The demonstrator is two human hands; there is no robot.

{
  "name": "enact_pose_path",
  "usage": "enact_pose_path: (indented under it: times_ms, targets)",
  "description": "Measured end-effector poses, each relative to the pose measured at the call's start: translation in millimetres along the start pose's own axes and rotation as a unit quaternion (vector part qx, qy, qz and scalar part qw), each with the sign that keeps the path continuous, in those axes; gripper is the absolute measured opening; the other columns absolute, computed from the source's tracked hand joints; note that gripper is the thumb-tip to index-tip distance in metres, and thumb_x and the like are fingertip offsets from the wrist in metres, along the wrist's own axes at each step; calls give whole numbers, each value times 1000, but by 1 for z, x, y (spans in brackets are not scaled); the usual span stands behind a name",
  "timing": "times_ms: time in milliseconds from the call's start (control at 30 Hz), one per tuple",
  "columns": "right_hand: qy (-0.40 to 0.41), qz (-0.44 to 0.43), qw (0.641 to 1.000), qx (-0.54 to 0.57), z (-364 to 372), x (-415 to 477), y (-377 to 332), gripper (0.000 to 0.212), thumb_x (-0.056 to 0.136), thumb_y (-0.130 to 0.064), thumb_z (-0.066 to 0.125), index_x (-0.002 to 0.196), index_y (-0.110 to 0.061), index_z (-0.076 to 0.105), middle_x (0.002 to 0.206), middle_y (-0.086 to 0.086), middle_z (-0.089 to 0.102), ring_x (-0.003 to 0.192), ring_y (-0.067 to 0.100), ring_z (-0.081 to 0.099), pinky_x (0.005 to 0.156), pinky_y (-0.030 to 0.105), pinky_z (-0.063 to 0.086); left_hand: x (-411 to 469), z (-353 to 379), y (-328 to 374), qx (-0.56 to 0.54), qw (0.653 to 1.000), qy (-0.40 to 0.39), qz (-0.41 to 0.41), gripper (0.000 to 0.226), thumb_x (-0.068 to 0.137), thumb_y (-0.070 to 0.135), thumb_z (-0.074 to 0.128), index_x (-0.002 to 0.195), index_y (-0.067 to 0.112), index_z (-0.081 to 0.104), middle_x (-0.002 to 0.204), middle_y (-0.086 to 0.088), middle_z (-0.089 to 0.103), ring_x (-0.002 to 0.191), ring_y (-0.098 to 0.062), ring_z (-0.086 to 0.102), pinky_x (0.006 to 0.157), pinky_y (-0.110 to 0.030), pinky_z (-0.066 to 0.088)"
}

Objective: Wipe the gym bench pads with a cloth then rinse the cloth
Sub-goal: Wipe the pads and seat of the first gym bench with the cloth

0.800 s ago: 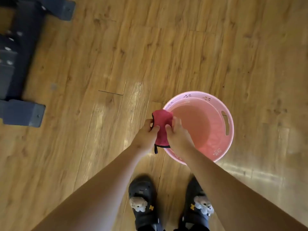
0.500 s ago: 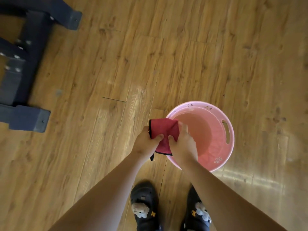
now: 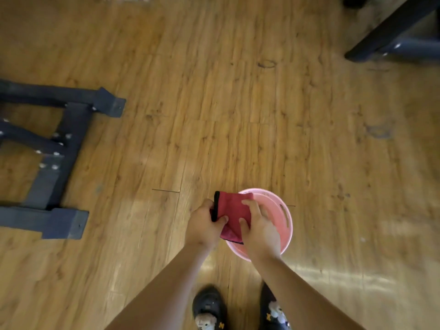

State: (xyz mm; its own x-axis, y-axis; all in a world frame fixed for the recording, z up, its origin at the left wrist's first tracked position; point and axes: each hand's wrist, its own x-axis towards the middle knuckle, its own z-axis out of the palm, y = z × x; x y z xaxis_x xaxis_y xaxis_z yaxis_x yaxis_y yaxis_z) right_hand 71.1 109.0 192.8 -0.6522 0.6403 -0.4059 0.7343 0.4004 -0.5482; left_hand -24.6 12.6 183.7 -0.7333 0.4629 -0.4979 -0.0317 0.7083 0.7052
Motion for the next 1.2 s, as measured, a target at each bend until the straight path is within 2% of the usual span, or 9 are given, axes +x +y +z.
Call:
enact_pose_path:
  times_ms: [100,233,433,600,767,867,967,1100,1200]
  targets:
    - [3,-12,1000,-25,-51,-17,-30,36,97,-17,45,132,-25,48,120,-1,54,83,18,61,68,33,53,-24,-29,48,-28,999,-5,20,20,86,11,69,81,23,53,68,6,58,59,-6,54,48,-12,35]
    - [35,-27,998,-35,-120,-52,-70,31,98,-16,43,126,-25,51,115,-3,54,78,14,58,57,19,40,-65,-66,114,-38,998,-10,53,10,90,18,66,88,20,57,75,10,63,68,-7,60,50,-10,40]
    - [70,-20,997,-37,-218,-106,-104,31,98,-19,43,127,-28,49,121,-5,49,86,17,63,70,33,52,-123,-102,204,-24,993,-28,109,10,92,26,64,84,23,58,74,8,64,67,-11,62,52,-15,41]
    - [119,-23,991,-50,-293,-124,-115,30,99,-21,43,128,-26,49,123,-5,48,88,21,64,71,33,49,-139,-108,279,3,989,-46,140,11,91,23,65,84,18,58,71,6,61,64,-13,58,51,-18,36]
    - [177,-25,983,-47,-364,-121,-111,29,98,-23,45,127,-25,51,123,-2,48,92,24,63,71,36,49,-137,-94,355,15,984,-42,175,17,88,24,69,86,15,54,73,6,58,66,-14,56,51,-19,36]
    - [207,-30,977,-40,-409,-116,-98,28,99,-23,44,126,-24,51,122,-3,48,92,24,62,67,33,45,-130,-75,402,7,984,-52,170,26,83,28,74,92,10,58,83,-2,66,76,-22,65,66,-38,54]
    - [224,-32,973,-38,-457,-107,-74,27,100,-24,43,126,-25,50,121,-3,47,89,22,62,67,33,46,-125,-45,453,-29,983,-73,167,26,82,22,77,94,13,56,88,-5,68,83,-26,68,75,-47,57]
    - [257,-27,965,-32,-534,-88,-28,27,100,-24,43,126,-24,50,118,-2,47,88,22,61,69,33,48,-125,10,534,-70,977,-97,175,27,81,15,77,84,23,51,85,-2,65,88,-29,68,80,-49,56]
    - [286,-19,957,-35,-596,-74,13,28,100,-24,43,127,-24,49,120,-2,46,91,21,60,71,32,49,-126,62,597,-70,975,-102,185,28,81,12,77,74,21,51,78,-3,62,89,-34,67,79,-51,56]
